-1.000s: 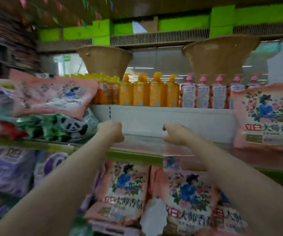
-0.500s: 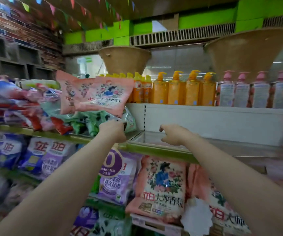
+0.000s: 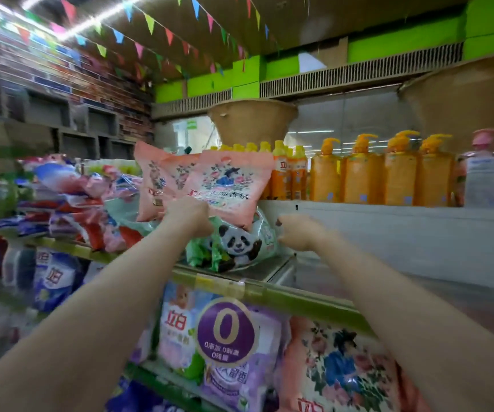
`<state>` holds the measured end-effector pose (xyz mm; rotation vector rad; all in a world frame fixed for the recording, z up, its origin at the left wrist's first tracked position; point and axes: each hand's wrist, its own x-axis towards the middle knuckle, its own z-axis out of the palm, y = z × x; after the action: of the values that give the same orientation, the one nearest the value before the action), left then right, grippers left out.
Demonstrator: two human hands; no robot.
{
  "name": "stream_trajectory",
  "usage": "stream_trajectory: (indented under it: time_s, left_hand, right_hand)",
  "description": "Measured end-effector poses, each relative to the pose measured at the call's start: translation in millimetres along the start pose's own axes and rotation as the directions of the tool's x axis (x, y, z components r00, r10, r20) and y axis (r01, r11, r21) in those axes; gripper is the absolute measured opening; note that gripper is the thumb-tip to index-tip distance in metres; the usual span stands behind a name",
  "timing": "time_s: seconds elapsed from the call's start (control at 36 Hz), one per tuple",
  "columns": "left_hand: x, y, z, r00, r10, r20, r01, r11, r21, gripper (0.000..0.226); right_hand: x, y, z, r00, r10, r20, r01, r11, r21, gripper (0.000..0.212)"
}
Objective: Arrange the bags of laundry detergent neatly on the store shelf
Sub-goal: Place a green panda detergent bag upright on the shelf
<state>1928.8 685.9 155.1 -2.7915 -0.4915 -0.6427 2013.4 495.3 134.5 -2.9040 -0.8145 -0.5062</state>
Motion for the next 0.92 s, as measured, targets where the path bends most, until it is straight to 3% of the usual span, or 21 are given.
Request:
stream_trajectory:
  time_s: [0.17,0.33,0.44,0.5,0.58,0.67,0.83,0.92]
  left_hand:
    - [37,-15,24,0.997,-0.063,0.04,0.062,0.997,0.045,0.033]
    - [71,-28,48,0.989,-0.104,0.103,0.103,0.995,0.008,0.035]
    - [100,-43,58,0.993,-0.108,0.045,0.109,0.994,-0.029,0.032]
    - [117,-50,65,0.992,-0.121,0.037,0.124,0.99,-0.073,0.049]
    - [138,-55,75,0.988,-0.144,0.051,0.149,0.981,-0.126,0.072]
    - [156,-60,87,0.984,-0.123,0.126,0.15,0.959,-0.242,0.082]
    - [184,-76,109,0.984,-0.069,0.167,0.127,0.922,-0.365,0.106]
    - [210,-86,125,0.98,-0.036,0.193,0.115,0.902,-0.415,0.134]
  right_hand:
    - [49,0,13,0.998,-0.048,-0.035,0.048,0.999,0.005,0.03]
    - [87,-7,28,0.998,-0.054,-0.018,0.053,0.997,-0.048,0.039]
    - [115,-17,37,1.0,-0.004,-0.019,0.005,0.998,0.057,0.05]
    - [128,-22,36,0.997,0.069,-0.031,-0.063,0.985,0.161,0.062]
    - [148,-28,35,0.983,0.186,-0.012,-0.171,0.927,0.335,0.075]
    - [168,-38,45,0.989,0.138,0.053,-0.147,0.869,0.472,0.067]
    - [192,-36,74,0.951,0.309,0.015,-0.198,0.57,0.797,0.073]
    - [191,-38,77,0.95,0.308,0.053,-0.211,0.506,0.836,0.06]
